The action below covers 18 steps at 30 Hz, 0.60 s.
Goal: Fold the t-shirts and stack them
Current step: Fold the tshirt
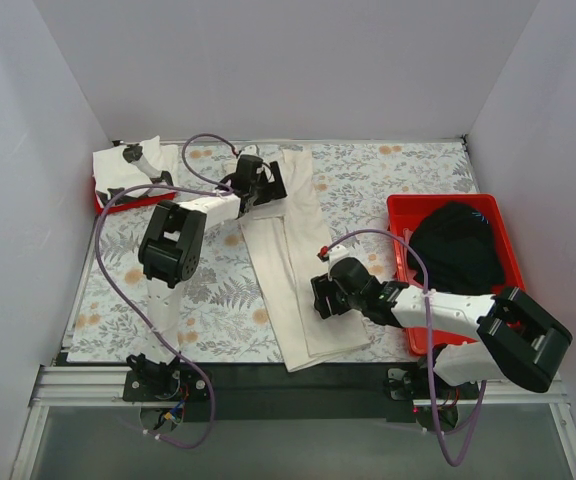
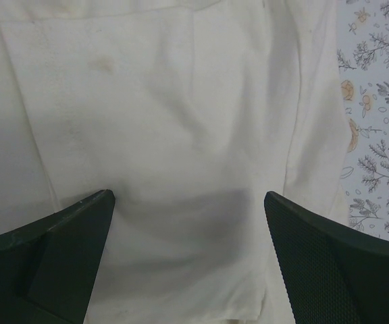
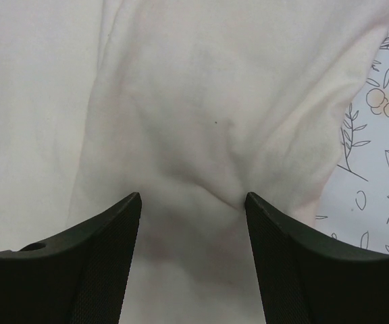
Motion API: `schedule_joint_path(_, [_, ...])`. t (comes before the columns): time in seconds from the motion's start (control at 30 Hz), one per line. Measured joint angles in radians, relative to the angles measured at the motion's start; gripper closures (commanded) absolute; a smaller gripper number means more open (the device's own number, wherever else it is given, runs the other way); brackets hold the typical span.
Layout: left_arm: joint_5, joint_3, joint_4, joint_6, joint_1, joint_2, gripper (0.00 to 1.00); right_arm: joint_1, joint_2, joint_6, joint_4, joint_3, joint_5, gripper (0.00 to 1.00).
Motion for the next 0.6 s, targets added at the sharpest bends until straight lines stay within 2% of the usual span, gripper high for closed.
schedule_joint_path(0.3, [0.040,0.153,0.051,0.023,0.000,0.121,0.14,0.052,0.010,0.060,0.047,-0.002,-0.058,0.42])
schedule_joint_path(0.6, [0.056,0.272,0.074,0.035,0.000,0.210,0.14,0.060,0.042,0.078,0.043,0.026,-0.053,0.40])
